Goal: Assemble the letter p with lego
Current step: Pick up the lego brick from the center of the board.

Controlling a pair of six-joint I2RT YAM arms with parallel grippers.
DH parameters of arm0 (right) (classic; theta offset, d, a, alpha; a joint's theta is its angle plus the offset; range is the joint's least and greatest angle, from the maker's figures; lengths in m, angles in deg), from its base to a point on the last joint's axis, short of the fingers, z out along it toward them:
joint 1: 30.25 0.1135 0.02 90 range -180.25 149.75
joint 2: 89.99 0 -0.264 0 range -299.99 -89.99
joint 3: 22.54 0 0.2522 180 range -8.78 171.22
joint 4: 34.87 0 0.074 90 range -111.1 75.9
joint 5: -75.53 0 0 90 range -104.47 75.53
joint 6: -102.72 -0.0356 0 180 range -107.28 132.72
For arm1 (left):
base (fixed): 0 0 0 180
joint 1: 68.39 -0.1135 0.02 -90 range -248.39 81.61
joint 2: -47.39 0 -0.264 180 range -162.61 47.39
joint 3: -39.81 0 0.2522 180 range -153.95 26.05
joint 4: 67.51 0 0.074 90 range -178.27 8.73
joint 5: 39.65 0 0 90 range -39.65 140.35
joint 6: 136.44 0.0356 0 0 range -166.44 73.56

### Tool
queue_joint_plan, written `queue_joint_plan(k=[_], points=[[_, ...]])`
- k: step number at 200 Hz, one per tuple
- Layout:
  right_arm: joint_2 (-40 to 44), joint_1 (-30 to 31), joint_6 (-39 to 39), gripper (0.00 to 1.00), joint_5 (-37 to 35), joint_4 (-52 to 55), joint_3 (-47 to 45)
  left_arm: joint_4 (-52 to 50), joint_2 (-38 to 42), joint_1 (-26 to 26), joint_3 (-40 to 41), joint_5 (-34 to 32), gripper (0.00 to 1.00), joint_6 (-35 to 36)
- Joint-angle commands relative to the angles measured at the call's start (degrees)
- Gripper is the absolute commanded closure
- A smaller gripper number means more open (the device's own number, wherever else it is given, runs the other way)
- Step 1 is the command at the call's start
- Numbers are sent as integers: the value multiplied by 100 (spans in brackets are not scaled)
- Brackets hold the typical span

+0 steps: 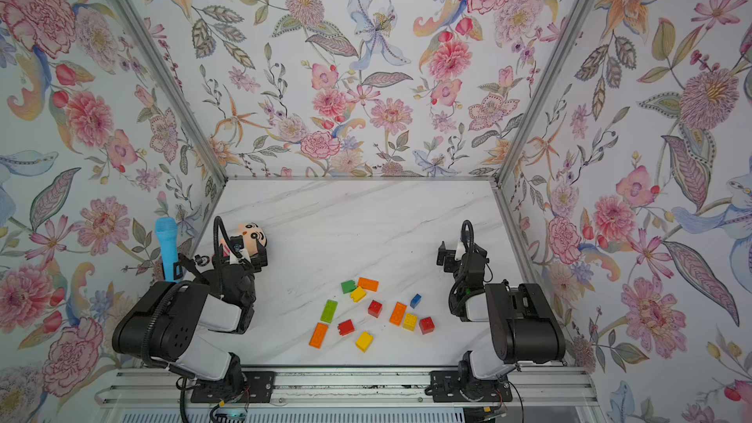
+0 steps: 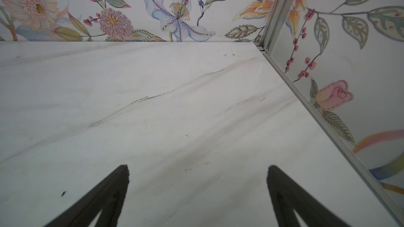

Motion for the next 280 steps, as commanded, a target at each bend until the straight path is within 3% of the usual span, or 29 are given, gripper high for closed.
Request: queue_joint_plan(k=[1, 242, 266, 280], points=[[-54, 11, 109, 0, 118, -225, 86, 225, -71, 59, -81, 53, 1, 86], [-39, -102, 36, 0, 329, -178, 108, 129, -58, 19, -125, 110, 1, 63], [423, -103, 44, 0, 335, 168, 94, 562, 19, 110, 178, 212, 1, 209], [866, -81, 98, 0, 368, 767, 220, 836, 548, 346, 508, 81, 1, 473]])
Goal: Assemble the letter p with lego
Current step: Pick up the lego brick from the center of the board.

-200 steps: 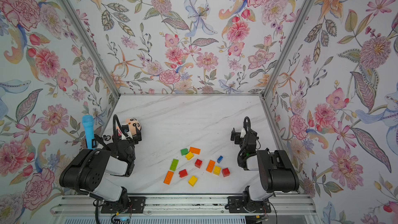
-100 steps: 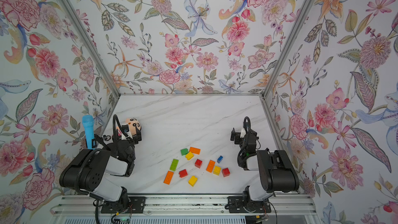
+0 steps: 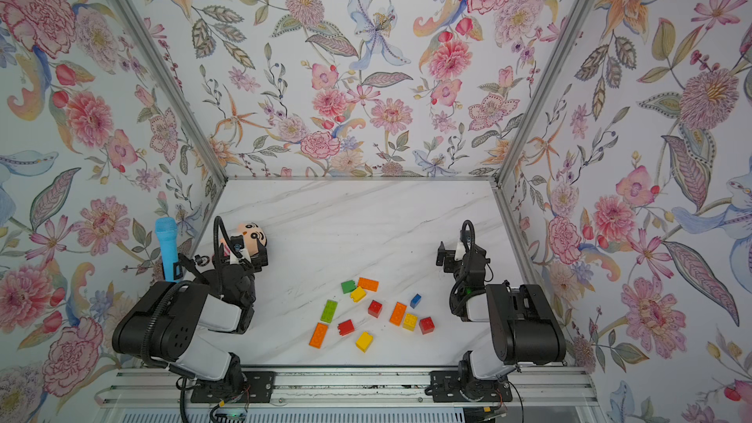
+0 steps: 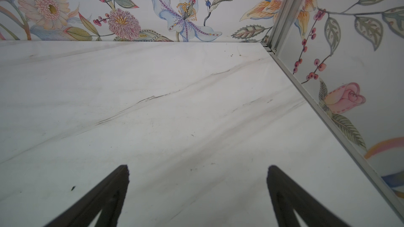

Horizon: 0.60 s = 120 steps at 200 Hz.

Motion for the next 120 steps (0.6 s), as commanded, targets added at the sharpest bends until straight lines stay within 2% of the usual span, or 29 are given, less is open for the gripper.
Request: queue_joint_plan(k=[1, 28, 50, 78, 105, 120], points=[[670, 4, 104, 0, 90, 606, 230, 690, 521, 316, 411, -37, 1, 396], [1715, 198, -57, 0, -12, 1677, 470, 365, 1503, 996, 580, -679, 1, 1037], [2464, 292, -743, 0, -33, 2513, 715, -1310, 2524, 1340, 207, -794, 1, 752], [3248, 268, -1918, 0, -217, 4207, 1279, -4288, 3644, 1363, -753, -751, 1, -1081], [3739, 91, -2516, 0, 111, 5495, 1599, -5324, 4319, 1362, -778, -325, 1, -2287], [4019, -95, -2815, 0, 299, 5887, 1494, -5882, 4678, 1352, -660, -451, 1, -3090]])
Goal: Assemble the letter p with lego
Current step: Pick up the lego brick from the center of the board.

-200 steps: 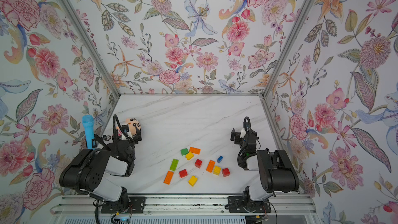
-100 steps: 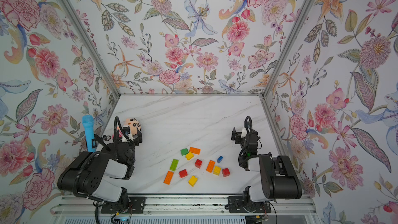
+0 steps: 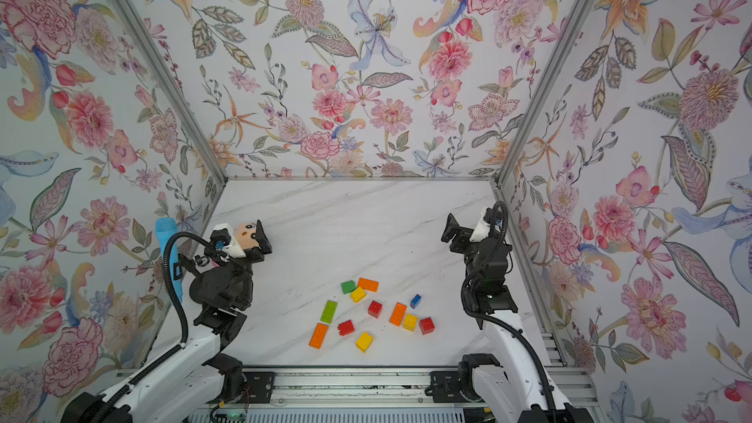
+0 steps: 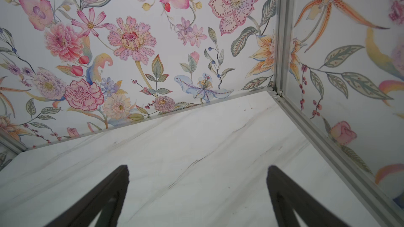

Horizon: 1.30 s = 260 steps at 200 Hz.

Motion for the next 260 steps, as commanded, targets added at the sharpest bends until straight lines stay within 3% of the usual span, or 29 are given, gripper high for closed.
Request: queue_joint_plan(k=[1, 11, 26, 51, 82, 121, 155, 190, 215, 260], points=[[336, -259, -915, 0, 289, 1531, -43, -1846, 402, 20, 142, 16, 1, -1658], [502, -416, -962, 0, 603, 1543, -178, -2278, 682, -17, 271, 20, 1, -2280], [658, -605, -965, 0, 1096, 1571, -319, -1929, 1127, -179, 626, 1057, 1, -1926], [513, -605, -910, 0, 1336, 1940, -166, -2088, 1369, -206, 954, 1436, 1, -2323], [250, -356, -818, 0, 1427, 2337, 28, -3445, 441, 67, 158, 1849, 1, -2378], [39, 293, -844, 0, 986, 2343, 71, -4651, -693, 1462, -629, 1076, 1, -2390], [-20, 650, -730, 0, 615, 2380, 171, -5413, -1625, 2556, -1331, 955, 1, -2470], [-26, 668, -690, 0, 545, 2343, 222, -6156, -2496, 3361, -2037, 1036, 4, -2623], [-46, 667, -729, 0, 523, 2290, 222, -6443, -2991, 3642, -2422, 1357, 9, -2746], [48, 671, -727, 0, 448, 2315, 187, -6838, -3550, 3686, -2735, 1825, 21, -2931]])
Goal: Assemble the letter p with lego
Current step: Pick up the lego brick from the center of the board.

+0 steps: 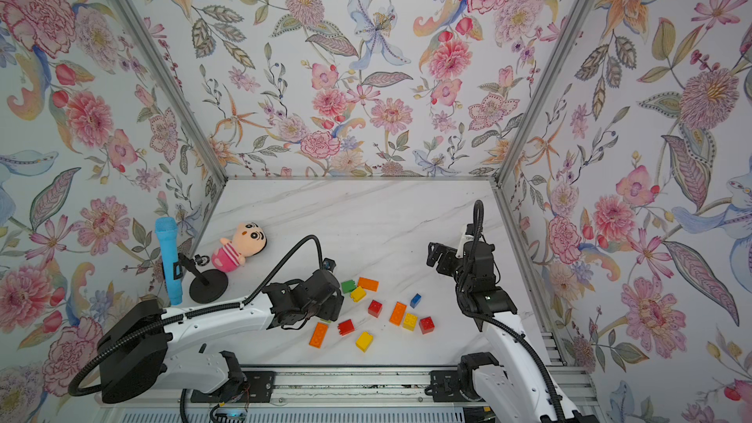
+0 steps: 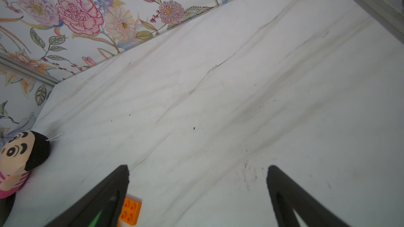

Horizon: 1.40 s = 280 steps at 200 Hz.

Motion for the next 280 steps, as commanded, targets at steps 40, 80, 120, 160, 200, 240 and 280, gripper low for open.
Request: queue_joint_plan(k=[40, 80, 120, 160, 200, 240, 280], points=[[167, 39, 72, 0, -210, 62, 73, -483, -550, 51, -208, 647, 31, -109], [153, 39, 73, 0, -189, 42, 73, -572, -898, 33, -367, 767, 42, -42], [192, 38, 64, 0, -211, 29, 19, -590, -1136, 9, -380, 793, 57, -41], [187, 38, 8, 0, -220, -45, 3, -519, -1114, -180, -260, 885, 67, 6], [187, 39, -36, 0, -293, -88, 11, -406, -998, -707, -325, 873, 72, 489], [168, 39, -26, 0, -378, -89, 49, -225, -1200, -1408, -727, 884, 75, 1152], [83, 39, -42, 0, -361, -91, 114, 130, -1921, -1950, -1679, 1048, 76, 2027]])
